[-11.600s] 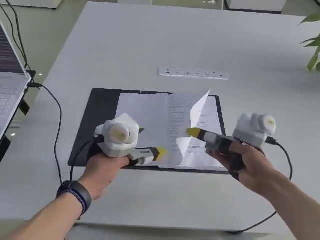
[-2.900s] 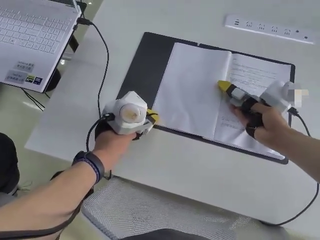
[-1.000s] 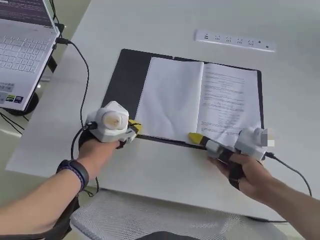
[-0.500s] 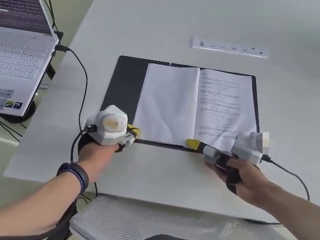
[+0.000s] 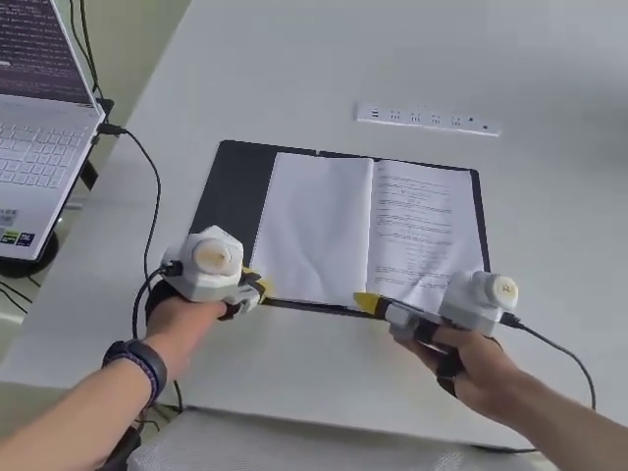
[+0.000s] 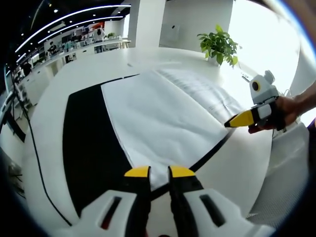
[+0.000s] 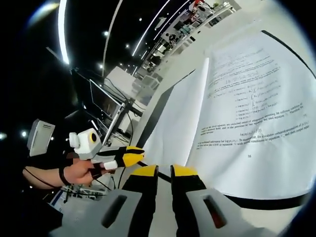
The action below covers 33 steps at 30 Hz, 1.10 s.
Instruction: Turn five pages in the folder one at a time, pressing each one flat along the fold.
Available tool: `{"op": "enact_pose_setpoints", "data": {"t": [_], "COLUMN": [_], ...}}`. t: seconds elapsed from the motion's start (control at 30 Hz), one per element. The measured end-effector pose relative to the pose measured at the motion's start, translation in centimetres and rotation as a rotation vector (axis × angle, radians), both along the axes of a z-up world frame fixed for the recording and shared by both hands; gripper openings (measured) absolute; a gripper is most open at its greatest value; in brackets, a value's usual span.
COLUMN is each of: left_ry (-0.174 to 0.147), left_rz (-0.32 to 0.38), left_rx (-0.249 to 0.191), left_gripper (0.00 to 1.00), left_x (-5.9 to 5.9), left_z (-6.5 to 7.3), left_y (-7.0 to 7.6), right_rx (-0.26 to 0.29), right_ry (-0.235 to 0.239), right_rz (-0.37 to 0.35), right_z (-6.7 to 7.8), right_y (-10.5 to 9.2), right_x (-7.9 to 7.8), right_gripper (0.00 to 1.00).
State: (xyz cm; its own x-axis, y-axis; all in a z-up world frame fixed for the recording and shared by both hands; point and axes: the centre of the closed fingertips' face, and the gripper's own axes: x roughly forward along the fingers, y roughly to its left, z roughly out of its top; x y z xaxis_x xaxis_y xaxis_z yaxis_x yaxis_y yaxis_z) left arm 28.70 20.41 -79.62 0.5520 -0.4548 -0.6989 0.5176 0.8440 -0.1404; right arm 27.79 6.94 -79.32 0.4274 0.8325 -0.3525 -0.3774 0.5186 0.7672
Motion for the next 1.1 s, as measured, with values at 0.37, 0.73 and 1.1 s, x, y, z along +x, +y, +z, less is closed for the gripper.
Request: {"op": "enact_pose_setpoints", "data": {"t": [0.37, 0.73, 1.1], "left_ry": [-0.022, -0.082, -0.149], "left_rz": [-0.001, -0.020, -0.018], "left_rx": [-0.018, -0.009, -0.024], "left_gripper": [0.20, 0.28, 0.36], "left_x": [0.3, -0.2, -0.5], "left_z": [1.2, 4.5, 8.5], "left_y": [0.3, 0.9, 1.6], "right_rx": [-0.096, -0.226, -0.323], "right_ry": [-0.076, -0.194, -0.330], "right_rz": [-0.032, -0.028, -0.103], "right_z": [1.5, 4.0, 8.2], "right_y": [-3.5, -8.0, -13.9], "right_x": [0.8, 1.0, 1.1], "right_gripper": [0.21, 0.30, 0.40]}}
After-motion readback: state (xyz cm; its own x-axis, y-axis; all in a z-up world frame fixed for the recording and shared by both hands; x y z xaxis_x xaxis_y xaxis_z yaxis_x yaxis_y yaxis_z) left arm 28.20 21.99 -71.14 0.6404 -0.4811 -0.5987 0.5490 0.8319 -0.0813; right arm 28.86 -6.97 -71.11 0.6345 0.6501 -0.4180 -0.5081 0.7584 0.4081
